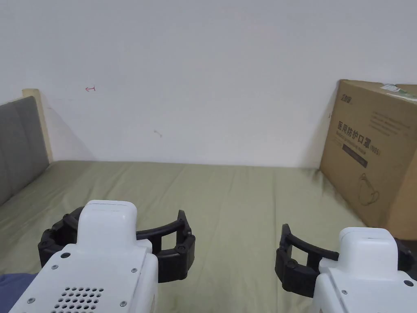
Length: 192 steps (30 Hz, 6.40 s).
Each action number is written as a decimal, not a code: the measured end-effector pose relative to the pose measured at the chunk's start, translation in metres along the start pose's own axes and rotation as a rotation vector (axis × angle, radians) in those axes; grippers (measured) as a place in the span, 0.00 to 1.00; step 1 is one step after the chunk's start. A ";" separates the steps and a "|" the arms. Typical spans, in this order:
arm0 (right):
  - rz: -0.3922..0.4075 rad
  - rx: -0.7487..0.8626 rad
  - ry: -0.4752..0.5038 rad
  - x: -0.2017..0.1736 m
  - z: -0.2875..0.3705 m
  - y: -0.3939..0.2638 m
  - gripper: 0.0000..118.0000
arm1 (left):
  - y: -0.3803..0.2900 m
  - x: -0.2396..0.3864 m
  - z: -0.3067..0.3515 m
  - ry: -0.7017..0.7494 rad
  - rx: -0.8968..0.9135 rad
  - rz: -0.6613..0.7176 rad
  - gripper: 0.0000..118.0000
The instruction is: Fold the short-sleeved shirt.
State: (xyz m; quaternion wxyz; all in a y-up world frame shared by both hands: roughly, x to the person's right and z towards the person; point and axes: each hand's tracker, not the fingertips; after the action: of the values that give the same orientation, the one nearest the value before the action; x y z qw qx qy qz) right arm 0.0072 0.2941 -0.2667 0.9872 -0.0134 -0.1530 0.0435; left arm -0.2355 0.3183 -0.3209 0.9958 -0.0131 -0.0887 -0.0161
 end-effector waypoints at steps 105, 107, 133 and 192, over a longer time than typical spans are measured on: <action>-0.261 -0.435 0.330 -0.045 -0.102 -0.053 0.02 | -0.090 -0.146 -0.173 -0.051 -0.712 0.420 0.05; -0.276 -0.410 0.275 -0.023 -0.098 -0.047 0.02 | -0.074 -0.100 -0.185 -0.128 -0.691 0.378 0.05; -0.343 -0.467 -0.063 0.116 -0.062 -0.078 0.02 | -0.244 0.199 -0.154 -0.760 -1.135 0.032 0.80; -0.043 -0.922 0.363 0.055 -0.233 -0.150 0.90 | -0.212 -0.043 -0.275 -0.105 -1.043 0.138 0.08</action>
State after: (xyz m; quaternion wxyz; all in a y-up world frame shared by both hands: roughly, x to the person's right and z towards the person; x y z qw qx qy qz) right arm 0.1423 0.1468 -0.4658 0.8899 -0.4529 0.0176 -0.0521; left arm -0.2363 0.0993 -0.5939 0.8501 -0.5134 -0.1174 0.0082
